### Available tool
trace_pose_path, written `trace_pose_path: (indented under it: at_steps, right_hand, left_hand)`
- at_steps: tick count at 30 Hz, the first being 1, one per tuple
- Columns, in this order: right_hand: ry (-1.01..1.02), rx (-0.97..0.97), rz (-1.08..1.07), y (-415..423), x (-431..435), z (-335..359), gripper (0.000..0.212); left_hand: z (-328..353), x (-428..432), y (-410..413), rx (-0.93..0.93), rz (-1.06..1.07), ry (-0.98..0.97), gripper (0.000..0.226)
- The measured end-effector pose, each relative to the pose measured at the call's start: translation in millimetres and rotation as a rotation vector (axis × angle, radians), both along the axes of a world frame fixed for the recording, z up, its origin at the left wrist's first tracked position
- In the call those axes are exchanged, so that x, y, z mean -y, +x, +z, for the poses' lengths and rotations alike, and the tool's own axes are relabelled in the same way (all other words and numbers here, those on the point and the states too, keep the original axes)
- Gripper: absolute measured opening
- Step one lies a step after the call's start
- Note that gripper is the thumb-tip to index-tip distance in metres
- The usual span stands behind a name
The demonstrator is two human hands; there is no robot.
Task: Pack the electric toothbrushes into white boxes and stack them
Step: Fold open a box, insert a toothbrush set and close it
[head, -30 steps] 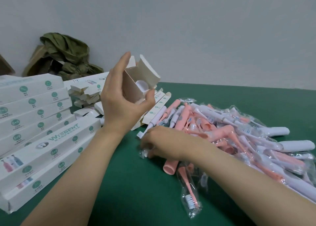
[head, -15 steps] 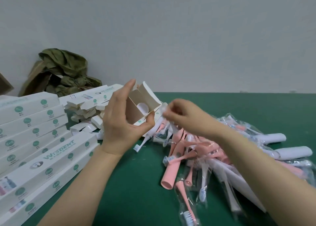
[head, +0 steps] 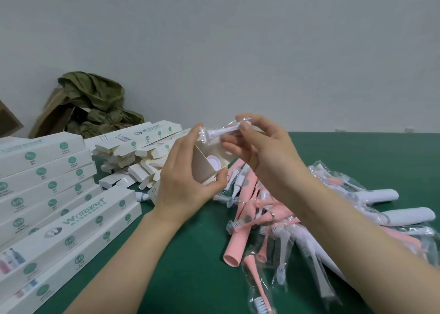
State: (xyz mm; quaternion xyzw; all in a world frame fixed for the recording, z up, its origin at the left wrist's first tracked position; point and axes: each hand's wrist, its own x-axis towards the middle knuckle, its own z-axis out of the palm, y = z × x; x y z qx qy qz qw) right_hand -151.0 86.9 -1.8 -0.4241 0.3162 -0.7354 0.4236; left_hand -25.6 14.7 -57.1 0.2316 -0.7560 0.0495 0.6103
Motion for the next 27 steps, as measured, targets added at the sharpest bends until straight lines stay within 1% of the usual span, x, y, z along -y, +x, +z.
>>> trace_pose_path:
  at_steps: [1, 3, 4, 8, 9, 11, 13, 15, 16, 18, 19, 20, 22, 24, 25, 26, 27]
  right_hand:
    - [0.012, -0.011, -0.064, -3, 1, -3, 0.012]
    - [0.02, -0.096, -0.149, -6, 2, -5, 0.012]
    - [0.005, -0.171, -0.175, -7, 2, -5, 0.013]
    - [-0.108, -0.591, -0.291, -9, -3, -1, 0.018]
    - [-0.126, -0.645, -0.315, -9, -3, -1, 0.019]
    - [-0.124, -0.679, -0.364, -5, -2, -3, 0.018]
    - [-0.13, -0.77, -0.494, -1, -1, -7, 0.016]
    - [-0.241, -0.901, -0.665, 4, -3, -8, 0.018]
    - [-0.312, -0.927, -0.716, 6, -3, -9, 0.021]
    - [-0.361, -0.909, -0.707, 11, -5, -9, 0.027]
    - [-0.343, -0.909, -0.695, 14, -5, -9, 0.026]
    - [-0.33, -0.943, -0.697, 17, -6, -11, 0.021]
    - [-0.324, -1.111, -0.719, 17, -6, -14, 0.008]
    - [-0.309, -1.352, -0.693, 18, -5, -16, 0.013]
    - [-0.295, -1.433, -0.664, 18, -4, -17, 0.016]
    - [-0.276, -1.442, -0.642, 18, -4, -18, 0.016]
    - [-0.258, -1.386, -0.63, 19, -4, -17, 0.013]
  left_hand:
    - [-1, 0, -1, 0.001, -0.002, 0.0, 0.069]
    - [-3, 1, -1, 0.001, -0.007, 0.007, 0.071]
    - [-2, 2, 0, 0.004, -0.013, 0.005, 0.071]
    - [-1, 5, 0, -0.011, -0.025, -0.012, 0.069]
    - [-2, 5, 0, -0.019, -0.022, -0.016, 0.069]
    - [-2, 5, -1, -0.032, -0.026, -0.007, 0.069]
    - [-3, 4, -1, -0.025, -0.026, -0.014, 0.069]
    - [-2, 2, -3, -0.018, -0.01, -0.031, 0.069]
    - [-1, 1, -3, -0.03, -0.004, -0.039, 0.069]
    - [2, -1, -4, -0.072, -0.003, -0.042, 0.07]
    - [3, -3, -5, -0.089, -0.01, -0.038, 0.07]
    - [4, -4, -5, -0.097, -0.018, -0.033, 0.071]
    - [5, -7, -5, -0.095, -0.033, -0.018, 0.072]
    - [5, -8, -4, -0.09, -0.045, 0.007, 0.073]
    - [6, -8, -4, -0.088, -0.05, 0.018, 0.073]
    - [6, -8, -3, -0.087, -0.052, 0.023, 0.073]
    - [6, -8, -3, -0.087, -0.046, 0.022, 0.072]
